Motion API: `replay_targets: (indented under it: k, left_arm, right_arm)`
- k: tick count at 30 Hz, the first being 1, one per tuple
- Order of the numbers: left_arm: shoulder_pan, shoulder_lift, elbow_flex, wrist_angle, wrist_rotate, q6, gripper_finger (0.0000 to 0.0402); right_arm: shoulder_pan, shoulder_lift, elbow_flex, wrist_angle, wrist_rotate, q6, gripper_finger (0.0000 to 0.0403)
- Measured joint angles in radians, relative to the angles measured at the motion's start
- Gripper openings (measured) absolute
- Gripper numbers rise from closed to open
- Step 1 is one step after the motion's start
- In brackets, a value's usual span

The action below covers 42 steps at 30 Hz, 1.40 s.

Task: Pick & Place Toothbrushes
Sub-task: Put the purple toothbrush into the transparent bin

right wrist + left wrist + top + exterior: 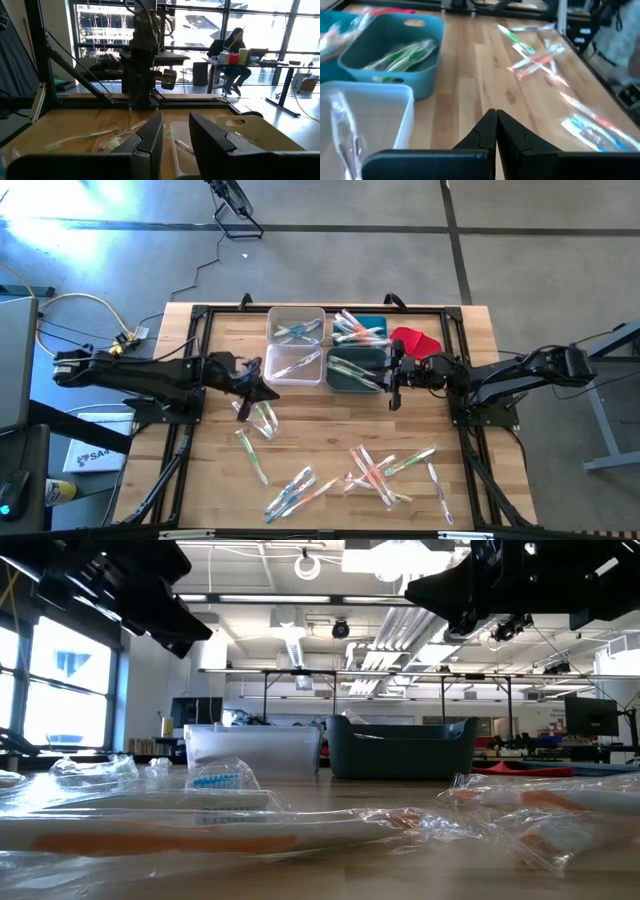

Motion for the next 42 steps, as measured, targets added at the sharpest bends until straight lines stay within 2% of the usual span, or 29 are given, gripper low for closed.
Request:
replay_targets:
  k: [7, 12, 15, 19, 23, 30, 42]
  left_arm:
    - [-0.178, 0.000, 0.000, -0.089, -0.191, 0.098, 0.0001]
    - [-0.282, 0.000, 0.002, -0.169, -0.332, 0.086, 0.0000]
    - [-0.323, 0.000, 0.043, -0.263, -0.381, 0.058, 0.0000]
    - [-0.352, 0.000, 0.119, -0.443, -0.396, 0.013, 0.0000]
    - [-0.351, 0.004, 0.169, -0.554, -0.396, -0.033, 0.0000]
    - [-0.351, 0.054, 0.173, -0.586, -0.377, -0.126, 0.0000]
    - [-0.351, 0.245, 0.172, -0.645, -0.336, -0.128, 0.0000]
  right_arm:
    - [0.000, 0.000, 0.000, 0.000, 0.000, 0.000, 0.0087]
    - [0.000, 0.000, 0.000, 0.000, 0.000, 0.000, 0.0087]
    - [0.000, 0.000, 0.000, 0.000, 0.000, 0.000, 0.0087]
    - [0.000, 0.000, 0.000, 0.000, 0.000, 0.000, 0.0087]
    - [0.000, 0.000, 0.001, 0.000, 0.000, 0.000, 0.0087]
    - [0.000, 0.000, 0.001, 0.000, 0.000, 0.000, 0.0087]
    - [0.000, 0.000, 0.002, 0.000, 0.000, 0.000, 0.0087]
